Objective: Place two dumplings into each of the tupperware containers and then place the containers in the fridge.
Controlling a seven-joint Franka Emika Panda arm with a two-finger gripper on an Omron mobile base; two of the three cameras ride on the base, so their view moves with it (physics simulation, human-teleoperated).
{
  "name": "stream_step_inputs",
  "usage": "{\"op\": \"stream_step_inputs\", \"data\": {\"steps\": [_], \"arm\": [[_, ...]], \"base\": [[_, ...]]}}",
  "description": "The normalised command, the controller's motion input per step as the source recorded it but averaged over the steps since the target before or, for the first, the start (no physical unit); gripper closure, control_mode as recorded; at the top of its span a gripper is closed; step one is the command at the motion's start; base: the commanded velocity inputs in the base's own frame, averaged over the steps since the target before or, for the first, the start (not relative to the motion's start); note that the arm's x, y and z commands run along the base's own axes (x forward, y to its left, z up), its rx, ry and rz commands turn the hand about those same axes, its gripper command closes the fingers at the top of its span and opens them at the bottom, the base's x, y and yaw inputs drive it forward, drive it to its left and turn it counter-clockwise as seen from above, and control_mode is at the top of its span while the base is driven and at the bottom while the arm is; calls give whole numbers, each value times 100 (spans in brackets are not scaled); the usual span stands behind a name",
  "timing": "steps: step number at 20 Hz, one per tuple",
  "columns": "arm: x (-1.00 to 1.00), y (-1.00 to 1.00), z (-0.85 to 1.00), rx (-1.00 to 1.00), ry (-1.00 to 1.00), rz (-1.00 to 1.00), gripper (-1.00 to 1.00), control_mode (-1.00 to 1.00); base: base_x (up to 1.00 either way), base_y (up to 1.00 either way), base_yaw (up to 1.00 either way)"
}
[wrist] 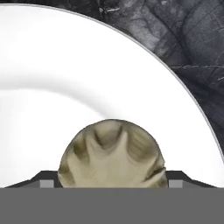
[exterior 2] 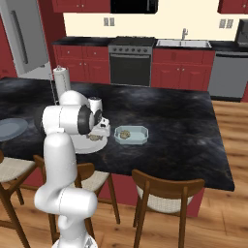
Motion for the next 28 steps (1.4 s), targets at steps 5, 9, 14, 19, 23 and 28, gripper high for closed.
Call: {"op": "stream_step_inputs", "data": {"steps": [5,9,14,19,23,28], "arm": [[4,-38,47,2,-5,0,100,-100],[-2,-82,71,2,-1,0,100,-100],[-5,-88,42,0,0,-2,100,-100],[1,-85,1,0,0,-4,100,-100],[30,-57,0,0,0,-2,100,-100],[34,-30,-17,-1,0,-1,100,-100]], "base": [[0,0,0],[0,0,0],[0,0,0],[0,0,0],[0,0,0],[0,0,0]]}}
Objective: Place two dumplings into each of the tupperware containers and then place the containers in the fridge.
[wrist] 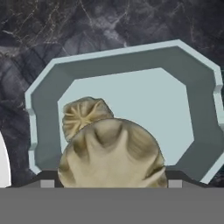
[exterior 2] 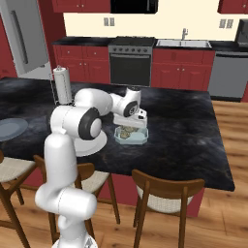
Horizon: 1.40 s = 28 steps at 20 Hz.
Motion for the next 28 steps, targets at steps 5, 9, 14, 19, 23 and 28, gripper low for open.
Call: {"op": "stream_step_inputs", "data": {"steps": [5,9,14,19,23,28], "arm": [[22,-14,-37,-5,-2,0,100,-100],[25,-19,-23,-1,-1,-1,100,-100],[33,-12,-14,0,0,0,100,-100],[17,-1,-15,0,0,0,100,-100],[0,0,0,0,0,-1,100,-100],[0,6,0,0,2,-3,-100,-100]], "base": [[0,0,0],[0,0,0],[0,0,0],[0,0,0],[0,0,0],[0,0,0]]}}
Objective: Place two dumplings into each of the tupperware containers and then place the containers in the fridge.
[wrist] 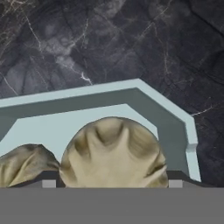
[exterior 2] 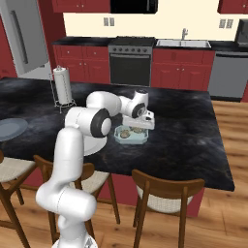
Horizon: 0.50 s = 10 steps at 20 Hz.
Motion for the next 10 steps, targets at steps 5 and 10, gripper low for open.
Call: {"op": "stream_step_inputs", "data": {"steps": [5,10], "arm": [[0,9,0,0,2,-5,-100,-100],[0,1,0,0,0,-5,-100,-100]], "base": [[0,0,0],[0,0,0]]}}
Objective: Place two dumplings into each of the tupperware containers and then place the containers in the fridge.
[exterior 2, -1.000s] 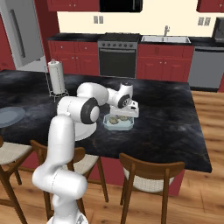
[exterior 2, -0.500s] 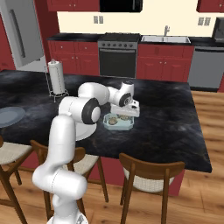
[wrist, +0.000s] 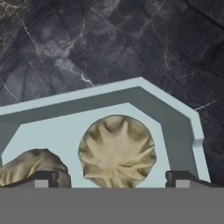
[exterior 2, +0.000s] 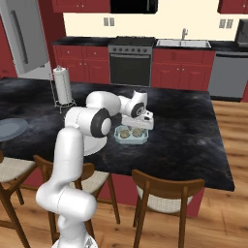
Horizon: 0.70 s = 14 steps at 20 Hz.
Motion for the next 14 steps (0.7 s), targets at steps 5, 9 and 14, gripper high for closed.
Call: {"op": "stream_step_inputs", "data": {"steps": [5,9,14], "arm": [[-21,-26,6,0,0,-7,-100,-100],[-34,-31,9,0,0,-10,-100,-100],[-9,-26,0,0,0,-11,-100,-100]], "base": [[0,0,0],[0,0,0],[0,0,0]]}}
